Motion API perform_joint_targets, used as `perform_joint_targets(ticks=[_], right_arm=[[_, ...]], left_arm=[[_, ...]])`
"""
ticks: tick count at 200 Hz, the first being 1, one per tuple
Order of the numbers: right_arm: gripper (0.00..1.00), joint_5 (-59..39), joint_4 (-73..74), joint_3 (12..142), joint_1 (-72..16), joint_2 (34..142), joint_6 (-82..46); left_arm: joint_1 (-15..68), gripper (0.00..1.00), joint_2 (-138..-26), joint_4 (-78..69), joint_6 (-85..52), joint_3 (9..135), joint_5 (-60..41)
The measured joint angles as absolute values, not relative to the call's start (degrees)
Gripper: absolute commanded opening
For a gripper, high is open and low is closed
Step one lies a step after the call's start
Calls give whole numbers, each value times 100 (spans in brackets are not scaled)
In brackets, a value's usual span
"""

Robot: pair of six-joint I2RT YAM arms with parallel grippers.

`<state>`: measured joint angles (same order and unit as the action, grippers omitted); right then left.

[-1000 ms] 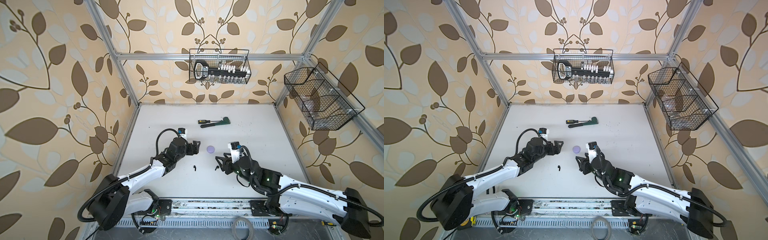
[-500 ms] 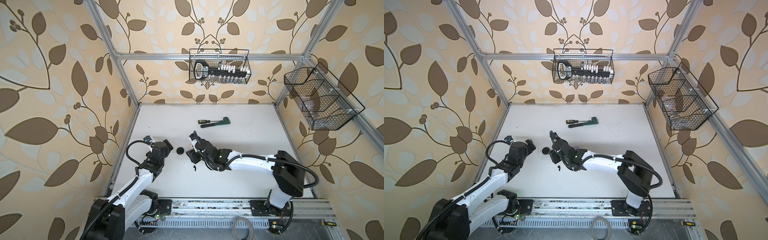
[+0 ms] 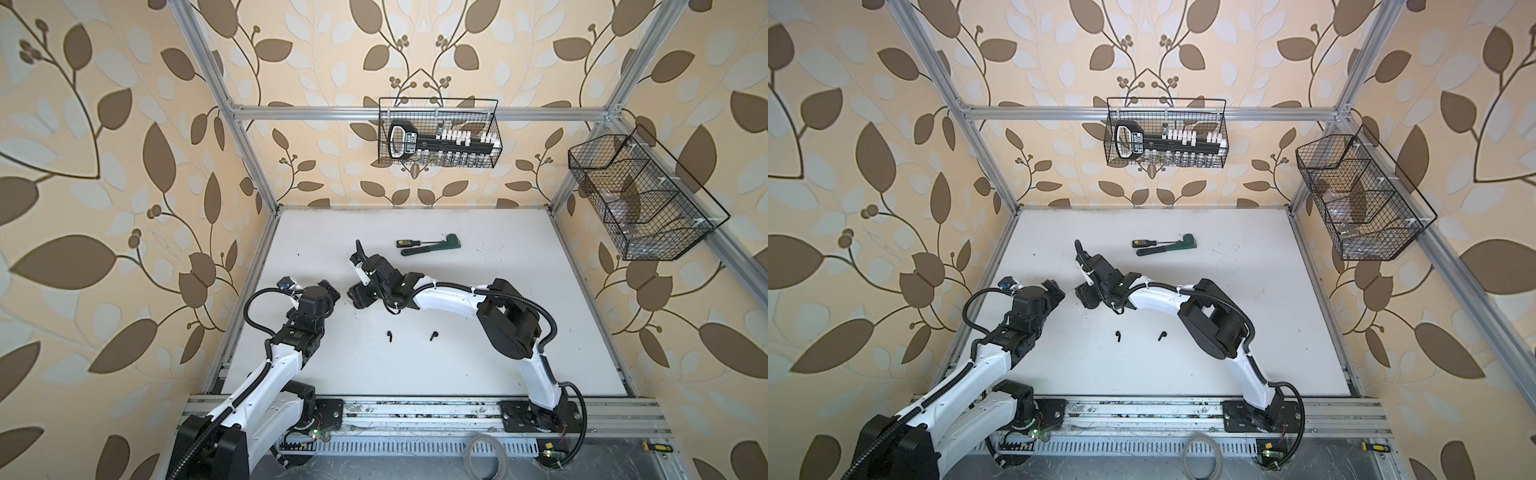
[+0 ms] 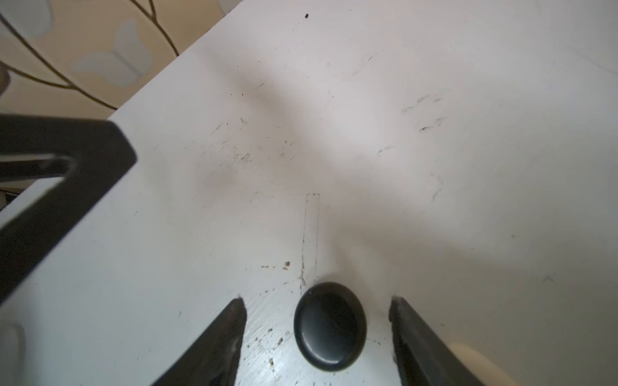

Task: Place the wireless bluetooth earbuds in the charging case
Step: 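Move the right gripper over the black round case and close on it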

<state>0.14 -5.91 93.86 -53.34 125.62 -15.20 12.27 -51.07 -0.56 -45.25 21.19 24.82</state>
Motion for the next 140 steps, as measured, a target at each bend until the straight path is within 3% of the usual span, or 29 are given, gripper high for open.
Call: perform_joint_targets(ticks=[73, 140], right_arm=[[72, -235, -1050, 10106, -5280, 13288, -1466], [64, -301, -1057, 10007, -5275, 13399, -1476]], left_arm=[[1227, 99, -4945, -54, -4523, 2005, 2600], [1227, 99, -4947, -56, -4523, 2003, 2600]])
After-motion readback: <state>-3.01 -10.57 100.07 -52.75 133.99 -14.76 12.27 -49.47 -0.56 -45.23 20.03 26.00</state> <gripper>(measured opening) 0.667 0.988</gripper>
